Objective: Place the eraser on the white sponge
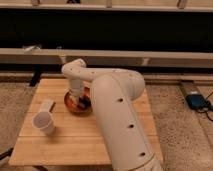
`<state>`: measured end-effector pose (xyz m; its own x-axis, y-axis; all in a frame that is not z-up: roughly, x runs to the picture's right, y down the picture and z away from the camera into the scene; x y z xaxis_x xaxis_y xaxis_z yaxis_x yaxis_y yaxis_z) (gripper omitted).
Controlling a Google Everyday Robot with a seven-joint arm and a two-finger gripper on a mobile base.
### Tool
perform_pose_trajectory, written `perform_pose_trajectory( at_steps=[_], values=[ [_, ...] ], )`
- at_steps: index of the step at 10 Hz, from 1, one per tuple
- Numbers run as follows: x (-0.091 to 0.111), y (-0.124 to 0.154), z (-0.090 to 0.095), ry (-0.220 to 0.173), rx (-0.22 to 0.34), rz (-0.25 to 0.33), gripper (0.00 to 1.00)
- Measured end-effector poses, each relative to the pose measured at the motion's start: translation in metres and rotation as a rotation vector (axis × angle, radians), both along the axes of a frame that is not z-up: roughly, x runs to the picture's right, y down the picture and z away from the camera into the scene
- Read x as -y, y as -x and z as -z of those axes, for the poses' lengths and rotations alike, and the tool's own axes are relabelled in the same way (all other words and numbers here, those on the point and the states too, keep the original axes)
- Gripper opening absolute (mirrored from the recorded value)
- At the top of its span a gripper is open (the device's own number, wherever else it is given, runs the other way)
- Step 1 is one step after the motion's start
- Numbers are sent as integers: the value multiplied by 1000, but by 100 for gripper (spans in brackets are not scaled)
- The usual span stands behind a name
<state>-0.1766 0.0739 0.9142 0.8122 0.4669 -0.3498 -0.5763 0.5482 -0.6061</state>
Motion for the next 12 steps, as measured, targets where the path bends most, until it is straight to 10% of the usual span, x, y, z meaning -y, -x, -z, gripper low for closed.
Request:
perform_pose_trajectory(
  at_steps=[7, 12],
  values=[
    [84, 56, 81, -186, 155, 41, 0],
    [79, 138, 76, -210, 339, 116, 0]
  ],
)
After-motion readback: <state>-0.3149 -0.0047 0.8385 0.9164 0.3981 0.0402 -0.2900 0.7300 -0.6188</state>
